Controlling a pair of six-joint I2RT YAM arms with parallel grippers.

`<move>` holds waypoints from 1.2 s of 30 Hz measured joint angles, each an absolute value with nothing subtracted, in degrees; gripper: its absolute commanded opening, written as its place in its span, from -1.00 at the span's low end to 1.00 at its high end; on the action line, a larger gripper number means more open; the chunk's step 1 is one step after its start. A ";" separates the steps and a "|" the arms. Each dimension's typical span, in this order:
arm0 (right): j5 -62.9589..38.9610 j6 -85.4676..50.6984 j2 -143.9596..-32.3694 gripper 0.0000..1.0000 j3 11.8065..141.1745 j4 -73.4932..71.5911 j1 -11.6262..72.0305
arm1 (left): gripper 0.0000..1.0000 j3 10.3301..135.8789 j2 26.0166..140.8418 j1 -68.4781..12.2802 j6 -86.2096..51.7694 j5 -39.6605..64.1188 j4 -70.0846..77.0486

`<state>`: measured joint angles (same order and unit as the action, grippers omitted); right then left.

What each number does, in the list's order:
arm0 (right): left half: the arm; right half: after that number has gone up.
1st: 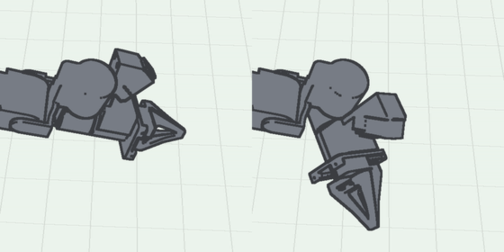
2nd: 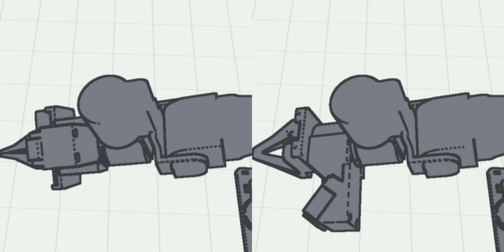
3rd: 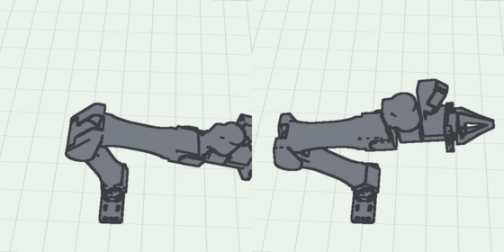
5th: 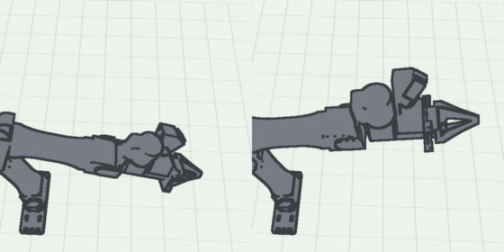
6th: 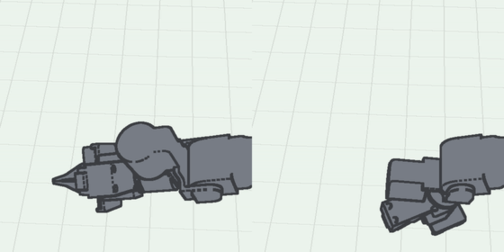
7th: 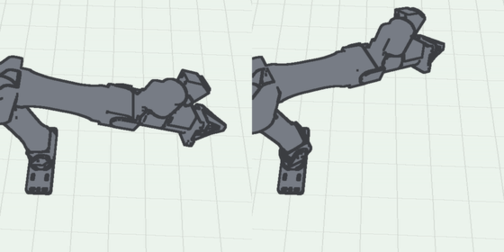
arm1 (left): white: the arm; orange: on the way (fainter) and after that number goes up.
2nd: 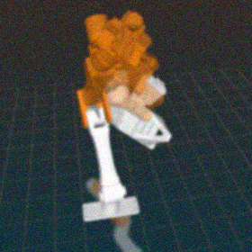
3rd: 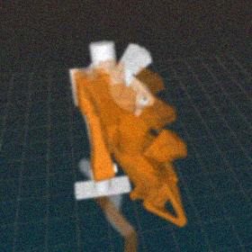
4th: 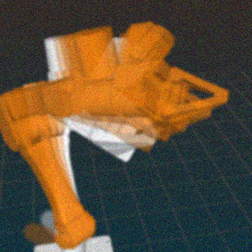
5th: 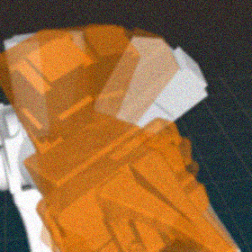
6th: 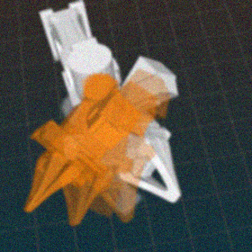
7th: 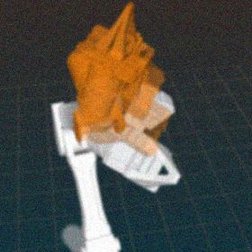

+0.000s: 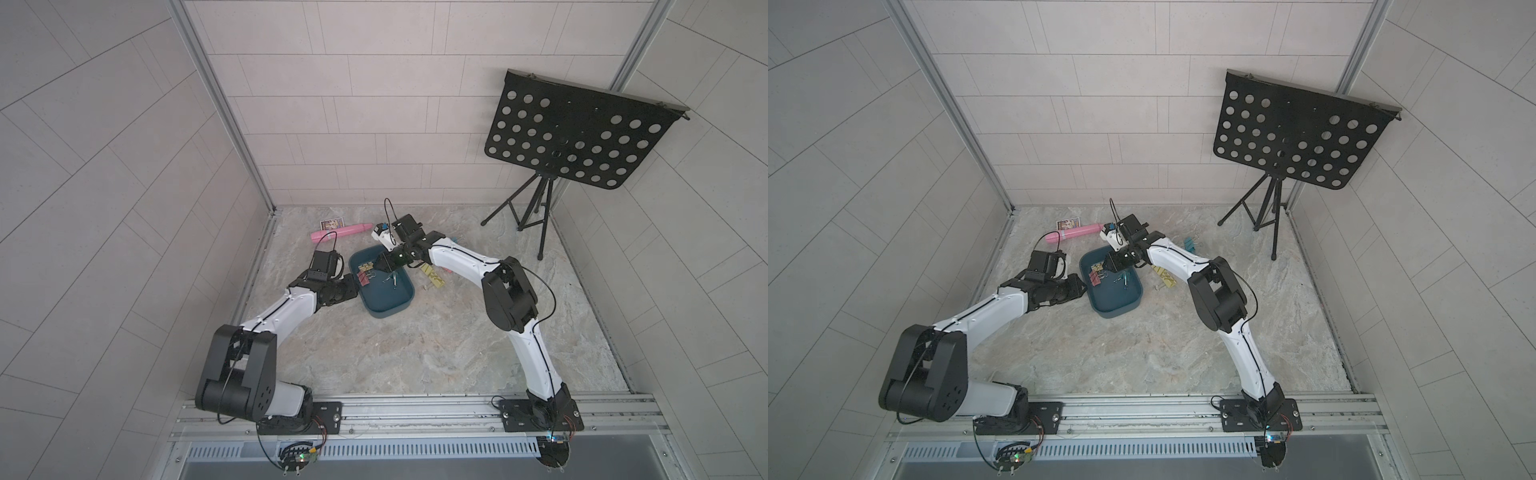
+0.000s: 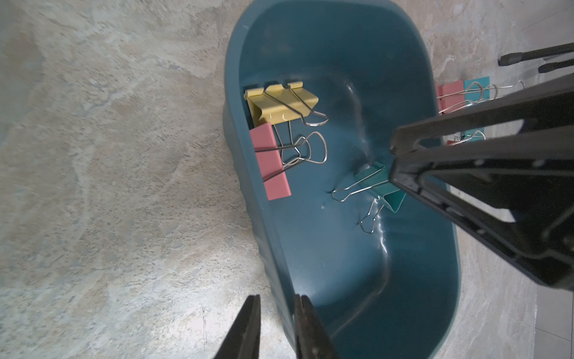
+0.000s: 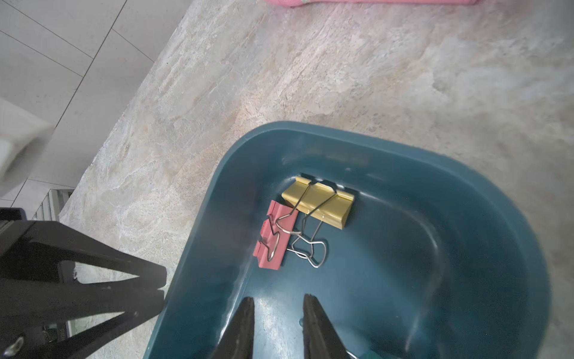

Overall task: Take out the binder clips from the storage box
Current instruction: Pick up the binder clip from the storage box.

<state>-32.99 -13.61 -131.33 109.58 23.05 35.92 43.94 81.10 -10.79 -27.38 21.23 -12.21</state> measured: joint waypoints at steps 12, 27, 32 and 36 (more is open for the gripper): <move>-33.30 -14.06 -135.37 -0.39 114.15 24.69 36.93 | -0.44 44.14 82.96 -11.18 -27.44 22.04 -10.59; -33.26 -15.18 -139.20 -0.40 118.04 26.44 37.26 | -0.44 44.25 83.66 -11.40 -27.44 22.04 -10.13; -33.30 -15.53 -140.09 -0.43 118.93 26.46 37.26 | -0.44 44.25 83.66 -11.40 -27.44 22.04 -10.13; -33.39 -16.14 -140.49 -0.52 119.35 26.37 37.26 | -0.44 44.25 83.66 -11.40 -27.44 22.04 -10.11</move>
<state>-33.39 -16.14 -140.49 119.35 26.37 37.26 44.25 83.66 -11.40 -27.44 22.04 -10.11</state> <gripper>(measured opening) 0.259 0.282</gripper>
